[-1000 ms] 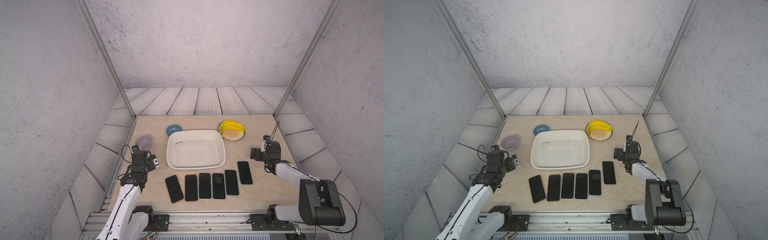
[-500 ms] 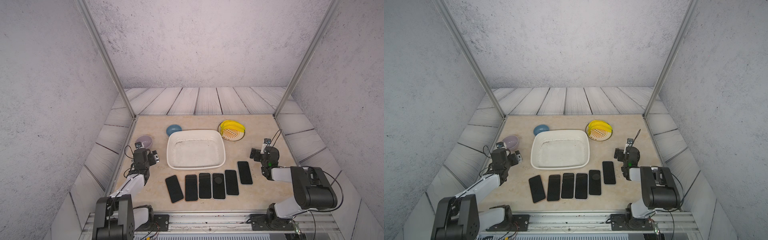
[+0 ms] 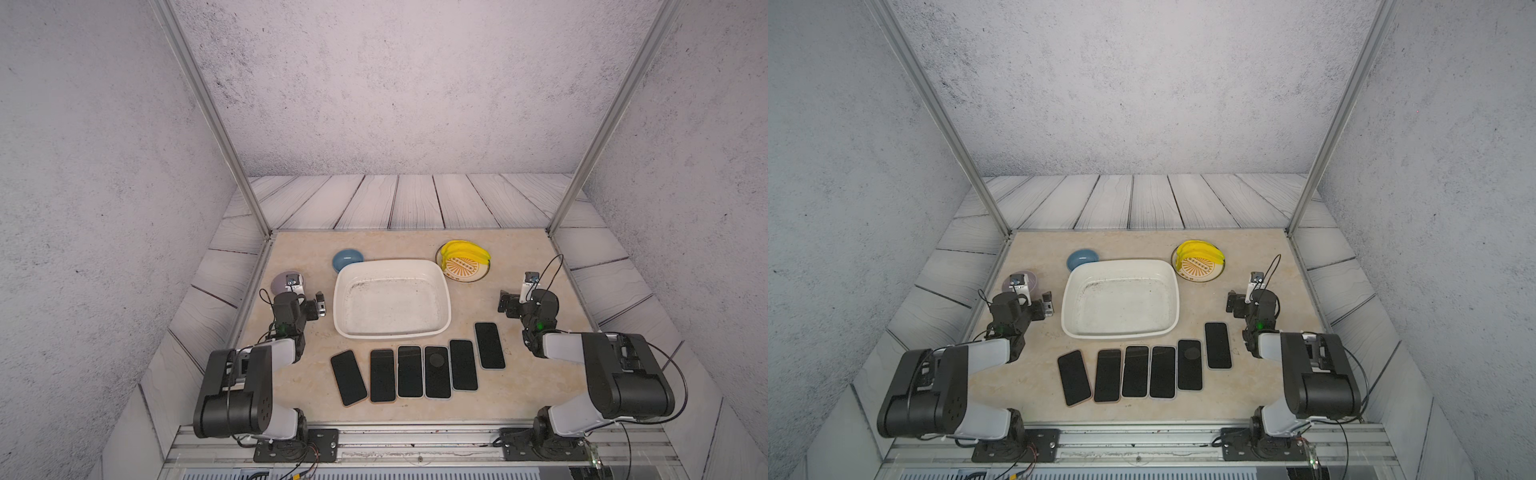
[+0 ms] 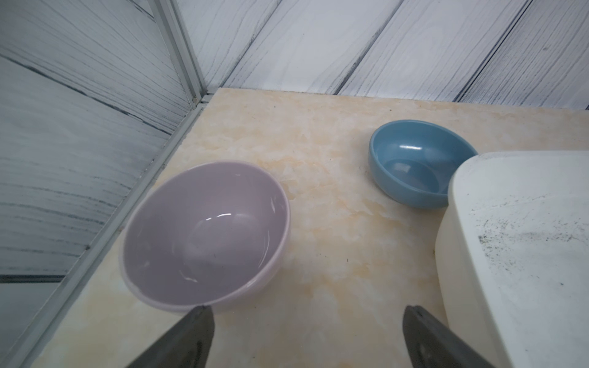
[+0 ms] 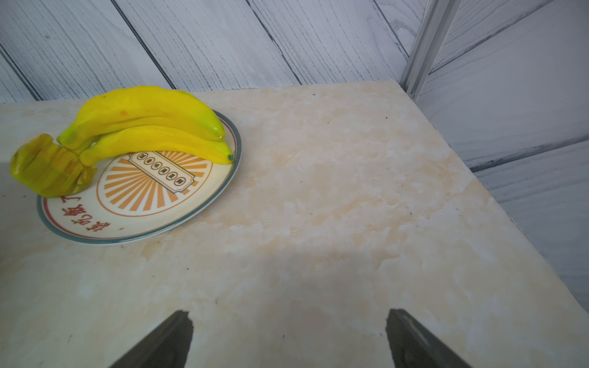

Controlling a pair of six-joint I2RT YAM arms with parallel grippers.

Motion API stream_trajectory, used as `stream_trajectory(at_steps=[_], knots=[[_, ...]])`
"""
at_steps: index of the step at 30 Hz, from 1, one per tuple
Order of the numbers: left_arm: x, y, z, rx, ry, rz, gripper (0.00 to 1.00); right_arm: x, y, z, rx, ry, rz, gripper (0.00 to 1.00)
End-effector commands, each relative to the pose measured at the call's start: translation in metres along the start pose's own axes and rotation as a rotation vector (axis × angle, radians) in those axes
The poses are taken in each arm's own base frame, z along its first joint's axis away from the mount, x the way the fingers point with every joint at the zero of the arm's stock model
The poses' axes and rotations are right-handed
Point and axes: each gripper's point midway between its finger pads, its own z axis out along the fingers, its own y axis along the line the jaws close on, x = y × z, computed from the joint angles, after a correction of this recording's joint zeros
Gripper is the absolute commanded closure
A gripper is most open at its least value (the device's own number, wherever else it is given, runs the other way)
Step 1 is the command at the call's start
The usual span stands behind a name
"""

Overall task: Take the phone out of the storage box
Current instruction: Reset both arms

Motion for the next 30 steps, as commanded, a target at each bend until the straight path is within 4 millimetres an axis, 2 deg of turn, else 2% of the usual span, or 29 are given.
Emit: stream_trajectory(at_steps=[1, 30], knots=[[-0.0075, -0.0039, 0.0106, 0.018, -0.045, 0.029, 0.01, -0.0026, 0.0044, 0.0023, -0.028, 0.003, -0.019, 0.00], [-0.0075, -0.0051, 0.0089, 0.018, -0.021, 0.037, 0.02, -0.0010, 0.0055, 0.0063, -0.032, 0.022, -0.022, 0.00]])
